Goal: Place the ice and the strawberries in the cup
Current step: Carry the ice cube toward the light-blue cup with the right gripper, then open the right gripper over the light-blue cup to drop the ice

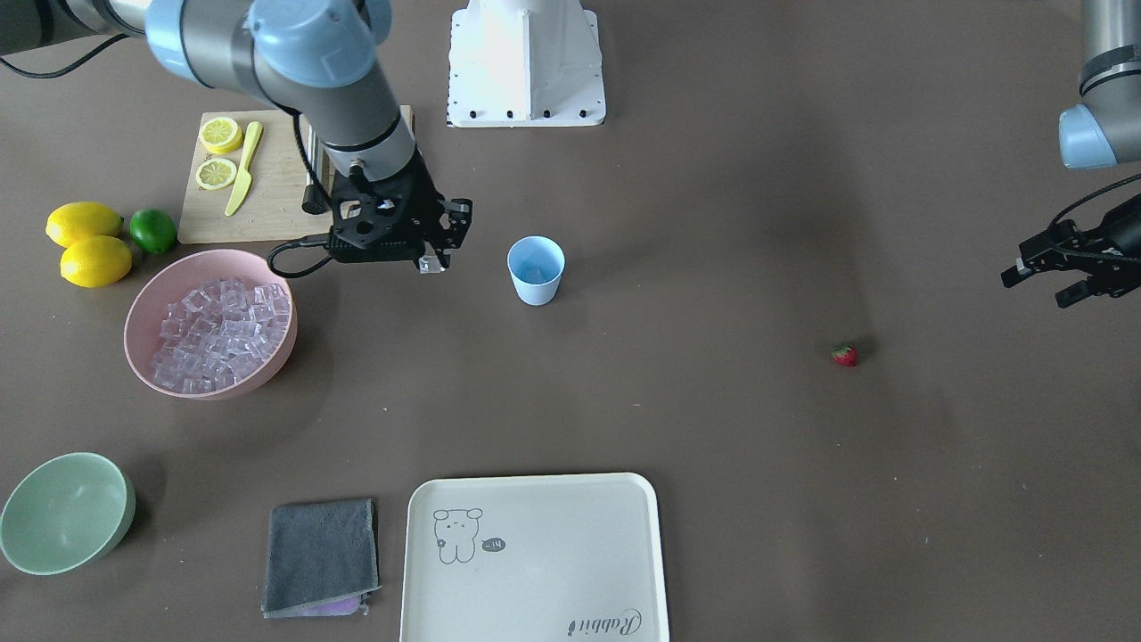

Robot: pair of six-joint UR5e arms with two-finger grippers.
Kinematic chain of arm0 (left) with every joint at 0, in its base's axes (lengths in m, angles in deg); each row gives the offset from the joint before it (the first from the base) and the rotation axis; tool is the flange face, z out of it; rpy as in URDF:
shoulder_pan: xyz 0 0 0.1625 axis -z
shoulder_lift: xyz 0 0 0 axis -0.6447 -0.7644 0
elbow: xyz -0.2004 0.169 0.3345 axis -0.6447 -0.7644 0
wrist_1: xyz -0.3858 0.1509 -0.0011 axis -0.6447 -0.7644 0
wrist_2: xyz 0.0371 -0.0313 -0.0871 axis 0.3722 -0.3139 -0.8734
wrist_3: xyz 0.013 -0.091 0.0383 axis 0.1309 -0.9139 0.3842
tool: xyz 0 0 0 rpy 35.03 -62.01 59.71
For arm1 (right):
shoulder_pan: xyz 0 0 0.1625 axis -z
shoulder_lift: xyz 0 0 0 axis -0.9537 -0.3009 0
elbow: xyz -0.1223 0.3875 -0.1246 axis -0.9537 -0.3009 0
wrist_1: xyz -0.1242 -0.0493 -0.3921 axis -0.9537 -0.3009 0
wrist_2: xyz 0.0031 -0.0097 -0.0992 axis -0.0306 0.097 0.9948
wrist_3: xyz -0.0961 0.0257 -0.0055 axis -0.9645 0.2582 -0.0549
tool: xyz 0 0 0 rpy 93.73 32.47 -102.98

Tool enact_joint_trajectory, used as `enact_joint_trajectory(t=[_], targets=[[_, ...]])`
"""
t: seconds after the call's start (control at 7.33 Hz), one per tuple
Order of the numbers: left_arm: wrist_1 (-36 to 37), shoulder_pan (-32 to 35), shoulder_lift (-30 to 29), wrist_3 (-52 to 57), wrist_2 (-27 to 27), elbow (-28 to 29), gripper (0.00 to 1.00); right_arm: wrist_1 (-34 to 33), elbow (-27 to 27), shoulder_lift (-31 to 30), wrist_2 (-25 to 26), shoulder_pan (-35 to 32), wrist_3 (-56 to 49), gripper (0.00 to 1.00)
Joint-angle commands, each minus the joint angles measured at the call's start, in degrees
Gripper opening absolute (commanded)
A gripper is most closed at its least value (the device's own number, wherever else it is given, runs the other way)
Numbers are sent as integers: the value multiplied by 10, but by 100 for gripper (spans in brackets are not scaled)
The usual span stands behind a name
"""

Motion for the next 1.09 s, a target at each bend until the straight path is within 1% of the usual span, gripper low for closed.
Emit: enact_joint_trajectory(t=[0.0,0.27,0.41,0.55,0.68,0.96], targets=[[0,-3,1,0,0,0,98,-26,-51,72,73,62,71,0],[0,-3,1,-1,0,0,98,-25,-56,73,106,92,76,0],[1,-3,1,0,0,1,98,-24,-57,73,111,94,76,0],[1,-5,0,-1,0,1,98,-24,-57,72,112,94,75,24],[1,-8,1,-1,0,1,98,-19,-54,71,114,94,68,98],[1,-8,0,-1,-1,2,98,-18,-50,72,112,88,57,99]])
